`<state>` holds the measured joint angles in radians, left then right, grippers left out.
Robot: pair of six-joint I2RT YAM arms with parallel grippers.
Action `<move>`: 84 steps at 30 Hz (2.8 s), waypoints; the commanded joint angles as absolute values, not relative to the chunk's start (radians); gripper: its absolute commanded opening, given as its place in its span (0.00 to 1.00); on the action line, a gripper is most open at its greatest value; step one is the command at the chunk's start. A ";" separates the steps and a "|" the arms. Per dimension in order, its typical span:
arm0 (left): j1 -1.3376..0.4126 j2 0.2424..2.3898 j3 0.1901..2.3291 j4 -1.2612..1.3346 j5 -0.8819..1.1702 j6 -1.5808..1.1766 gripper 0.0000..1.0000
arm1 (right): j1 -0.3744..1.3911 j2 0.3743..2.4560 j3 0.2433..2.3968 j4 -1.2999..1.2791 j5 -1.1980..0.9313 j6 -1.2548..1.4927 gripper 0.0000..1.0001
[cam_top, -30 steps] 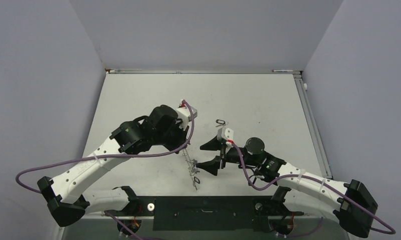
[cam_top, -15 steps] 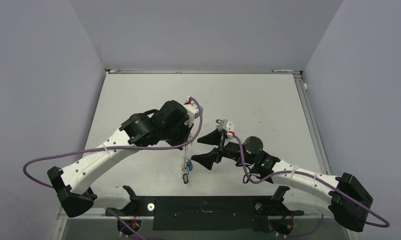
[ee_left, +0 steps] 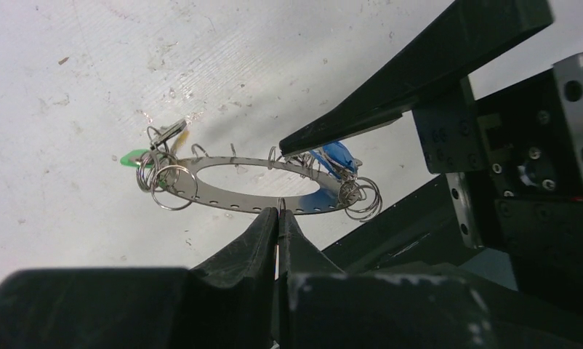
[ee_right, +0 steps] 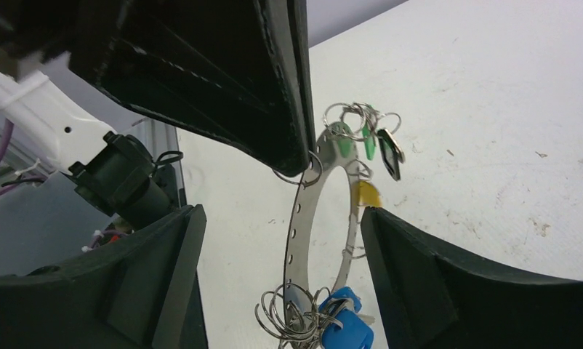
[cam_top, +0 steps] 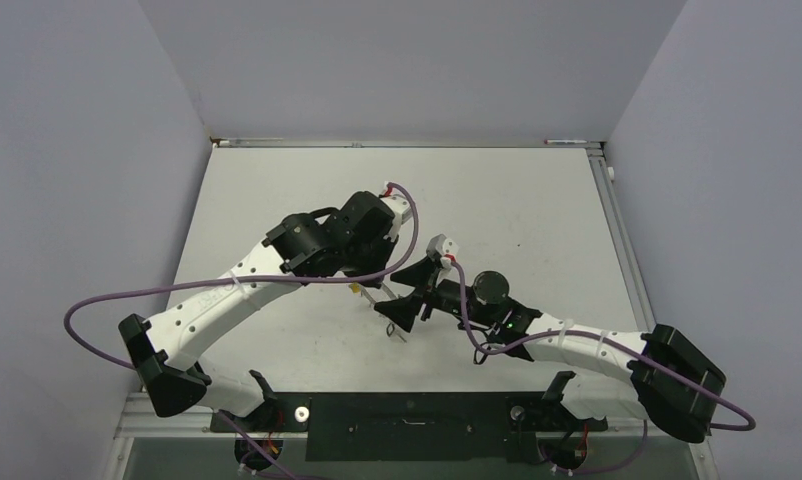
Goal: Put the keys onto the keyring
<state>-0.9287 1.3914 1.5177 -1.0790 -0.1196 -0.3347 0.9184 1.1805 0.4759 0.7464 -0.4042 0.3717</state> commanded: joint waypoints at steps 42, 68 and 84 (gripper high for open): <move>-0.927 1.437 1.672 -1.197 0.000 -0.439 0.00 | 0.971 1.290 0.524 0.953 -0.404 0.137 0.23; -0.833 1.395 1.641 -1.123 0.174 -0.439 0.35 | 0.970 1.205 0.468 0.973 -0.538 0.161 0.05; -0.834 1.039 1.292 -0.648 0.233 -0.086 0.57 | 0.923 1.138 0.446 1.036 -0.737 0.376 0.05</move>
